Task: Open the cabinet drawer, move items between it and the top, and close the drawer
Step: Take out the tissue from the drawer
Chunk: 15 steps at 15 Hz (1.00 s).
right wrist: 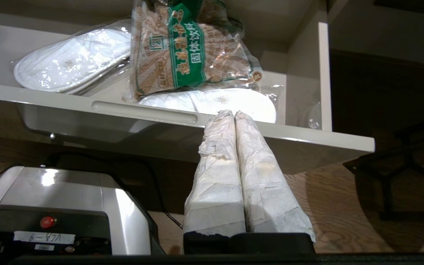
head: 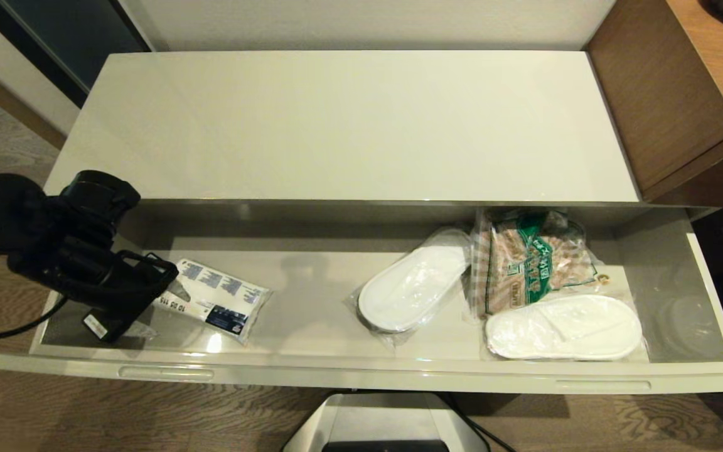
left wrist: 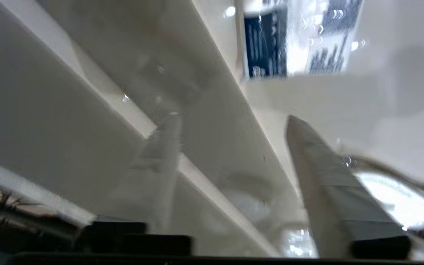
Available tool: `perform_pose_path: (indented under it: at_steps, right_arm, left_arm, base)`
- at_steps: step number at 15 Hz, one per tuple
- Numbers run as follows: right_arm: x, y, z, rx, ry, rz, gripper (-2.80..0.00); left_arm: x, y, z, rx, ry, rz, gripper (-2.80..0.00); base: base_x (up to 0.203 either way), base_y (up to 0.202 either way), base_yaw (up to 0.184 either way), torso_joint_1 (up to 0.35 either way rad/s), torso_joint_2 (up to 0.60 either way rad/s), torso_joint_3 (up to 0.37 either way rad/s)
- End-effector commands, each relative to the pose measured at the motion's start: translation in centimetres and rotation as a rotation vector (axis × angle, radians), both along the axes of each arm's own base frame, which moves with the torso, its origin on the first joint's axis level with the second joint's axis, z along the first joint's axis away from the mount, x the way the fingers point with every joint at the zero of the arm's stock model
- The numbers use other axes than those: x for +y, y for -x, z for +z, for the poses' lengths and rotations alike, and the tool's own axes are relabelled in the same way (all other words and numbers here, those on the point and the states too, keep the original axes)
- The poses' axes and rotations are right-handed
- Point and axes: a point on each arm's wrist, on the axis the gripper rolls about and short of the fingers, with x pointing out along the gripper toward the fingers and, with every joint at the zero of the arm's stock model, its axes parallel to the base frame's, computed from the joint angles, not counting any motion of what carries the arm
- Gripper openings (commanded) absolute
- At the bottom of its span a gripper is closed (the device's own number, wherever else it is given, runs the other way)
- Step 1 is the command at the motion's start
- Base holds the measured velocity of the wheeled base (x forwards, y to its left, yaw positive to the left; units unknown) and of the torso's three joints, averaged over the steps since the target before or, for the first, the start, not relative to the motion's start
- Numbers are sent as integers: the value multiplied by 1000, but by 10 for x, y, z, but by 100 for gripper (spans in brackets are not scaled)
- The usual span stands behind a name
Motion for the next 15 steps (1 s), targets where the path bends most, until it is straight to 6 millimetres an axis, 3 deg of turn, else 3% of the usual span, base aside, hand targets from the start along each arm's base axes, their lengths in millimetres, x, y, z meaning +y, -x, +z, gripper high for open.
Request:
perform_pose_path:
  at_steps: [1, 7, 11, 15]
  right_arm:
    - [0, 1, -1, -11, 2, 1, -280]
    - [0, 1, -1, -11, 2, 1, -280]
    - [0, 1, -1, -11, 2, 1, -280]
    - [0, 1, -1, -11, 2, 1, -280]
  left_arm:
    - [0, -6, -2, -42, -9, 8, 0]
    - [-14, -27, -5, -153, -138, 22, 0]
    - [-10, -35, 0, -178, -232, 21, 0]
    - [1, -57, -17, -140, -255, 51, 0]
  base:
    - [0, 0, 0, 0, 0, 0]
    - [0, 0, 0, 0, 0, 0]
    - [0, 0, 0, 0, 0, 0]
    - [0, 0, 0, 0, 0, 0]
